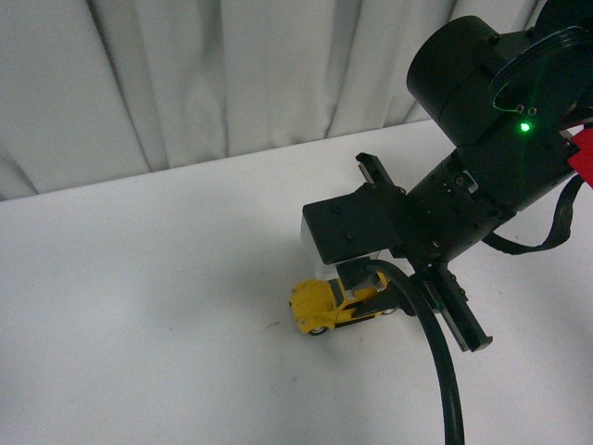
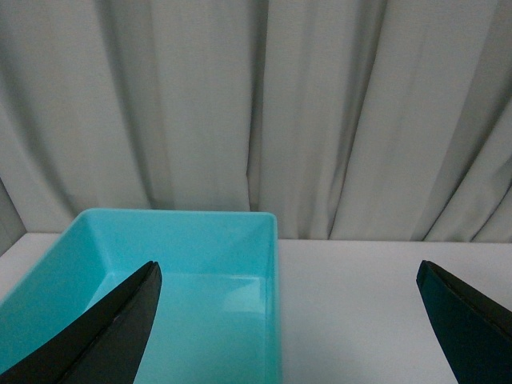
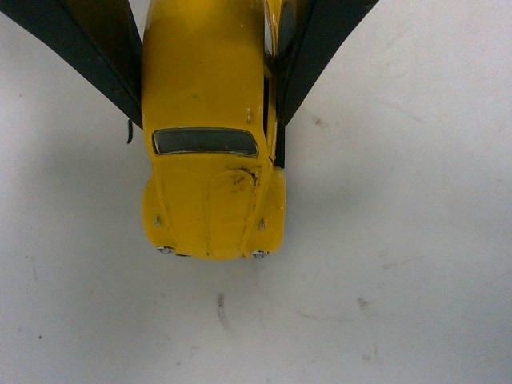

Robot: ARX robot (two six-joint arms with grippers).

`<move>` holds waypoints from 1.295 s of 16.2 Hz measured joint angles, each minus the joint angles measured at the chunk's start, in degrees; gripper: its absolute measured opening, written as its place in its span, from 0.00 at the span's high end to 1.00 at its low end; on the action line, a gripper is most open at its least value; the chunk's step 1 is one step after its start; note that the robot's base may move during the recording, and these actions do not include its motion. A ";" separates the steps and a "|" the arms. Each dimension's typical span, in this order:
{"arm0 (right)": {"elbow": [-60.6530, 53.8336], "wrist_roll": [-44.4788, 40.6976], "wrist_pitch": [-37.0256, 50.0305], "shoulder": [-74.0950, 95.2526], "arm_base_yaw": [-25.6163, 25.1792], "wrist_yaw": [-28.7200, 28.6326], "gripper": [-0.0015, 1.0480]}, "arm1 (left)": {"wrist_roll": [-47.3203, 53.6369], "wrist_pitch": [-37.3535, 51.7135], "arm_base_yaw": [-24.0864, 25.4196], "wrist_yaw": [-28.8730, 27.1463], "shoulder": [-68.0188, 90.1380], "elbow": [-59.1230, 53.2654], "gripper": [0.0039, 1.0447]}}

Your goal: Wind up and store yellow beetle toy

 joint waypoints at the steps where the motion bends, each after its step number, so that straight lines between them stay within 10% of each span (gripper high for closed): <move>1: -0.96 -0.11 0.15 -0.20 -0.90 -0.39 0.62 | 0.00 0.00 0.00 0.02 0.00 0.00 0.06; 21: -7.67 -15.26 -2.89 -2.69 -22.86 -3.67 0.62 | 0.00 0.00 0.00 0.02 0.00 0.00 0.06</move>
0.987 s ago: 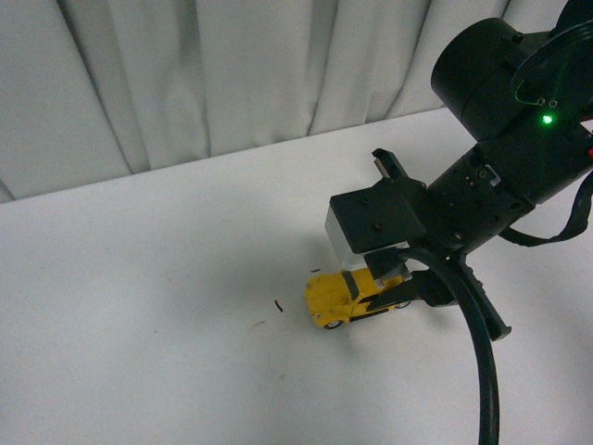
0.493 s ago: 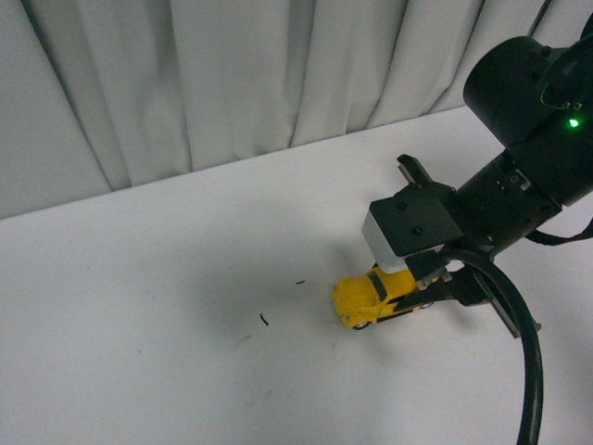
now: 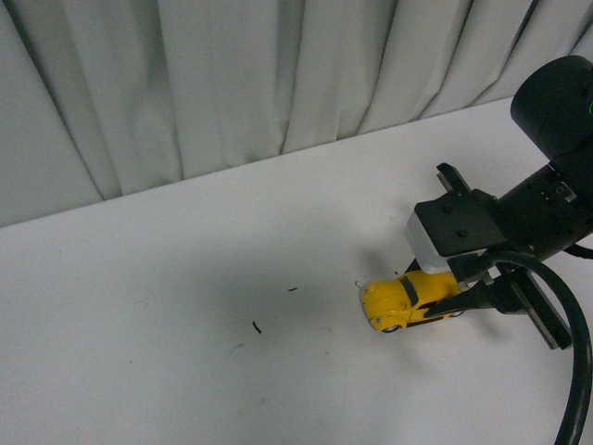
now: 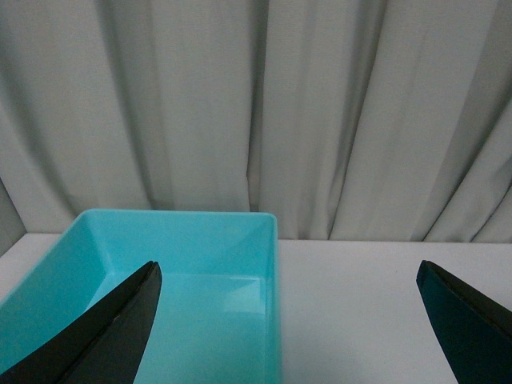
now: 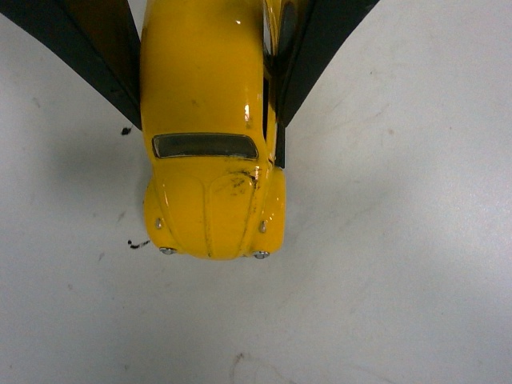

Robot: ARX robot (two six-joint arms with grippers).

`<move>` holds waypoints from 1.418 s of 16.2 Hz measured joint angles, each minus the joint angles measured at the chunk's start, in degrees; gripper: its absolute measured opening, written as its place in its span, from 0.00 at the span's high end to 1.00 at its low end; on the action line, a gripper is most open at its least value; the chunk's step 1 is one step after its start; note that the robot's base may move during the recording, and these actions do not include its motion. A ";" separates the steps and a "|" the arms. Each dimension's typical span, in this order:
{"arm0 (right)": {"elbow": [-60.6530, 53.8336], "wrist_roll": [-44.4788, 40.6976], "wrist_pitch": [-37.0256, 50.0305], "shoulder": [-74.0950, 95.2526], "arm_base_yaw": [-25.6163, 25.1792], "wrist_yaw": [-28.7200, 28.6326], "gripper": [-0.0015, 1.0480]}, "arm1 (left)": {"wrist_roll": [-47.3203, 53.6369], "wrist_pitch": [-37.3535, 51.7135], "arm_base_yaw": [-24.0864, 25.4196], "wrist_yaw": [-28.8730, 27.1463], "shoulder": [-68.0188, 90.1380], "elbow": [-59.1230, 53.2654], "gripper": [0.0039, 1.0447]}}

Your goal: Wind up and store yellow beetle toy

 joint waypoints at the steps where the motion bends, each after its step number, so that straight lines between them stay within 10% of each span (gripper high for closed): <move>1: -0.28 -0.17 -0.09 -0.11 -0.85 0.02 0.62 | 0.00 0.00 0.00 0.00 0.00 0.00 0.06; 11: -2.05 -0.83 -0.94 -1.22 -7.02 -0.20 0.62 | 0.00 0.00 0.00 0.00 0.00 0.00 0.06; 18: -3.30 1.42 -2.67 -0.55 -7.13 3.02 0.05 | 0.00 0.00 -0.02 0.00 0.00 0.00 0.06; 23: -3.32 1.70 -2.49 -0.39 -6.88 3.10 0.07 | 0.00 0.00 0.00 0.00 0.00 0.00 0.06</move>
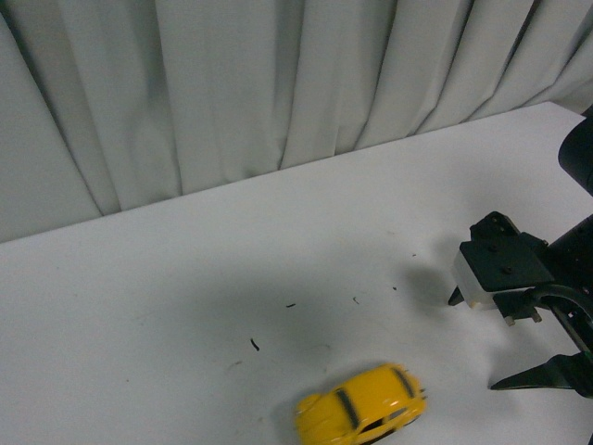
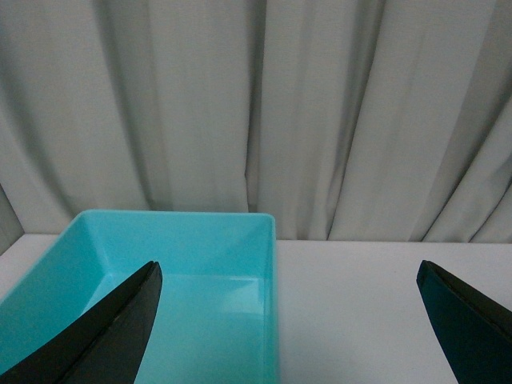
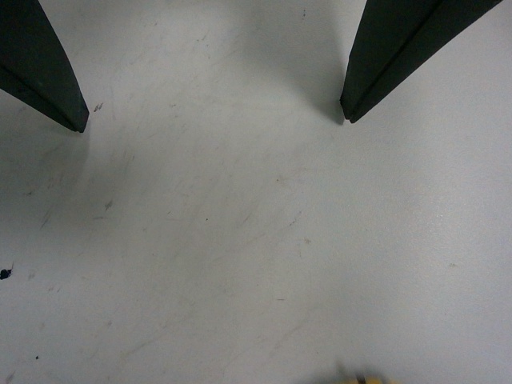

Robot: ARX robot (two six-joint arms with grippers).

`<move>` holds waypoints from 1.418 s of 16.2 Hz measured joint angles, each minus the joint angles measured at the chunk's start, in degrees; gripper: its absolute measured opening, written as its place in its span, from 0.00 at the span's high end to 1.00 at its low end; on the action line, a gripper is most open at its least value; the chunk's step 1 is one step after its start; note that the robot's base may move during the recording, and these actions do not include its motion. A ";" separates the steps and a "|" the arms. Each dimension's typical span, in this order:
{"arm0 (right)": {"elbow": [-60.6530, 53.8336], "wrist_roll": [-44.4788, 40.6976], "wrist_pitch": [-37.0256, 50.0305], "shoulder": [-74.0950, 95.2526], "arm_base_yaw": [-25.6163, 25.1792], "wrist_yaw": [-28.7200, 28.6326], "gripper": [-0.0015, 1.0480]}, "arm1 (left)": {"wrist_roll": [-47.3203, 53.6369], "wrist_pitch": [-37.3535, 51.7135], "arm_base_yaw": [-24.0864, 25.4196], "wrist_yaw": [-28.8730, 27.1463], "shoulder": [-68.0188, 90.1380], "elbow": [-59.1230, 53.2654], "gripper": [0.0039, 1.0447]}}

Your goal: Wind up and store yellow beetle toy

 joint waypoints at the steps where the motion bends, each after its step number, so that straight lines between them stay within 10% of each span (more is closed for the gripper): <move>1: 0.00 0.02 0.07 0.02 0.04 -0.02 0.07 | 0.00 0.00 -0.02 0.02 0.00 0.00 0.06; 16: 0.39 -0.92 0.85 -3.32 3.58 0.35 0.07 | 0.00 0.00 -0.02 0.00 0.00 0.00 0.06; 23: 21.14 2.34 -6.03 -16.74 6.12 -2.19 0.07 | 0.00 0.00 -0.02 0.00 0.00 0.00 0.06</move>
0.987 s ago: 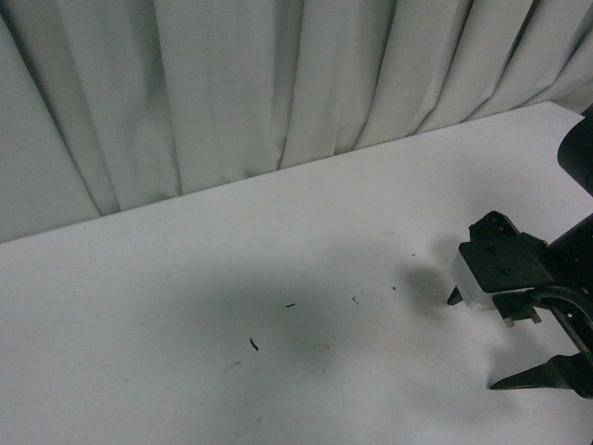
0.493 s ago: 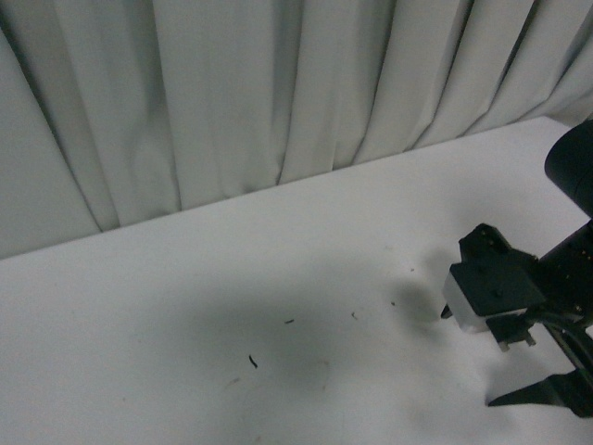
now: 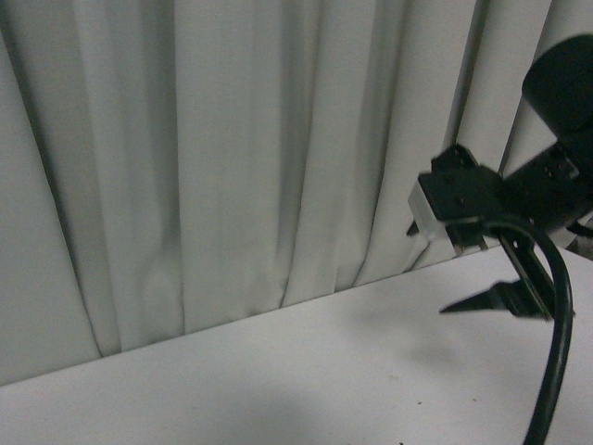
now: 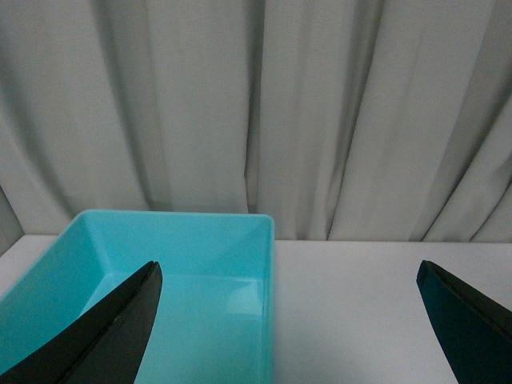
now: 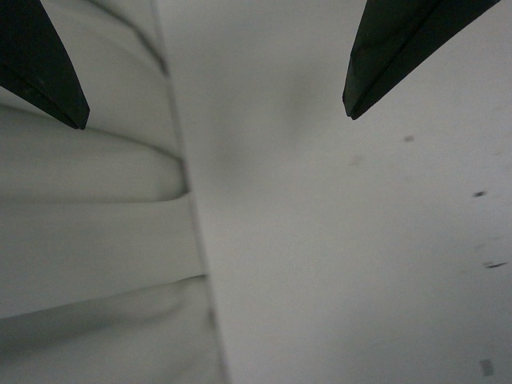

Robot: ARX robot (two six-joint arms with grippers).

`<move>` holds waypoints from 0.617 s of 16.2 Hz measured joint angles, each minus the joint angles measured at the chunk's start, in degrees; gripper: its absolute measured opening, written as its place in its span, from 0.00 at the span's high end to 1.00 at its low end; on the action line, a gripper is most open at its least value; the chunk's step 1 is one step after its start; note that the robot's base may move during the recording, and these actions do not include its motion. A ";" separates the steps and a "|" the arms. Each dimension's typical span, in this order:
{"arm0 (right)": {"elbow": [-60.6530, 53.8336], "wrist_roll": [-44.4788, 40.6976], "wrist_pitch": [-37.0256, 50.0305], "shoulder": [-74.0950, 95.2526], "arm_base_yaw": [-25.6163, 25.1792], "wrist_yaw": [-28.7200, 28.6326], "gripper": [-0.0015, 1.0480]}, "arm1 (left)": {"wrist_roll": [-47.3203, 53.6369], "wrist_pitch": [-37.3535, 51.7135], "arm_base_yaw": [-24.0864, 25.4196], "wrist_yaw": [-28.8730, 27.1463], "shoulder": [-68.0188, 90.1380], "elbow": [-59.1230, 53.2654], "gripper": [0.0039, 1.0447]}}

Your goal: Wind up and store yellow beetle toy

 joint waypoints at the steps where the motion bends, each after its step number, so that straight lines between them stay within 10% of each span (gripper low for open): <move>1: 1.07 1.07 2.16 -1.36 0.70 -0.39 0.07 | 0.00 0.00 0.02 0.00 0.00 0.00 0.06; 4: 1.53 9.22 11.74 -7.69 3.74 1.90 0.08 | 0.00 0.00 0.02 0.00 0.00 0.00 0.06; 7: -20.15 51.76 50.60 -21.92 11.63 19.19 0.39 | 0.00 -0.04 0.02 0.02 0.00 0.00 0.06; 10: -29.09 84.48 56.81 -35.08 16.00 24.79 0.72 | 0.00 0.00 0.02 0.02 0.00 0.00 0.06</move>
